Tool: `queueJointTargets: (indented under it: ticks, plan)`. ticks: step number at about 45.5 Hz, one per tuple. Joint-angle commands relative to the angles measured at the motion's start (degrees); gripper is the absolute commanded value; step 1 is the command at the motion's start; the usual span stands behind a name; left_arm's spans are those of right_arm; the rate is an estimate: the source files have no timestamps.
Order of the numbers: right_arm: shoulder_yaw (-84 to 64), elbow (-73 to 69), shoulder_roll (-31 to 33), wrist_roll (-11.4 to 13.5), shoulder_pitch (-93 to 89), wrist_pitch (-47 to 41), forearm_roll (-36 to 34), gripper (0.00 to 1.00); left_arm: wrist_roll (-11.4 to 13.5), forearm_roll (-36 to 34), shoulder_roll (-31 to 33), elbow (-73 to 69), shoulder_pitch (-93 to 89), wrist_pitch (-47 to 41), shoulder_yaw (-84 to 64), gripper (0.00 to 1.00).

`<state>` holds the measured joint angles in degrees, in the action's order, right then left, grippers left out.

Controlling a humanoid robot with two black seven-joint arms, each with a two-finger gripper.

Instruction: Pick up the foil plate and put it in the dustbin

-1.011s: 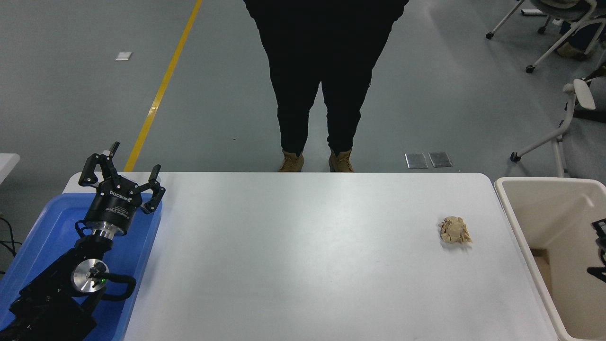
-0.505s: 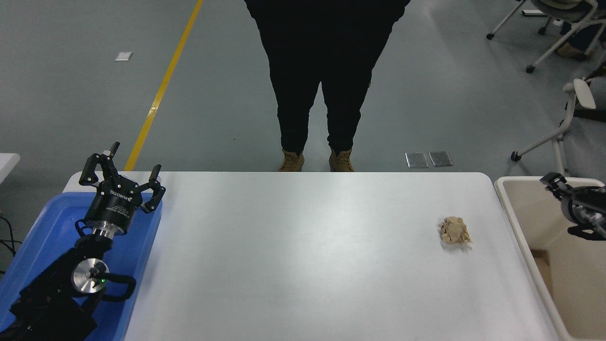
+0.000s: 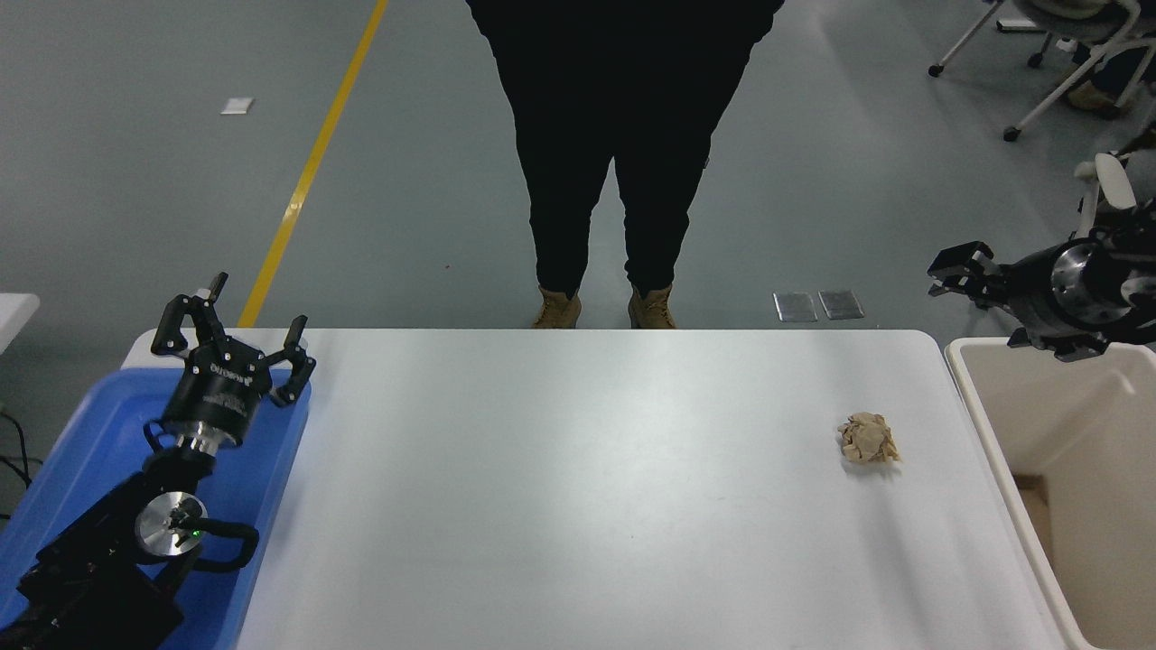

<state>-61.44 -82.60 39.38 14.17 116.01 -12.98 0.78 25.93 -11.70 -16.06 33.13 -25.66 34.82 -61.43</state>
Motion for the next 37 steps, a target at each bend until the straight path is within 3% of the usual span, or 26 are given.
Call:
queueJointTargets:
  ticks: [1,18,37]
  plan:
    - [-7.2,-10.91,0.17,2.0,13.97,-5.2,-0.16,1.0,0.0,-0.08,-0.02,0.0,0.08,-0.02,0.0,0.98]
    - [-9.49,-13.29,-2.54,2.97,26.81,-22.69,0.1,1.0,0.09,0.01,-0.02,0.0,-0.01,-0.02,0.0,0.98]
    - [-6.24,-13.12,-10.63,3.06,27.34,-23.49,0.01,1.0,0.09,0.01,-0.02,0.0,-0.01,-0.02,0.0,0.98]
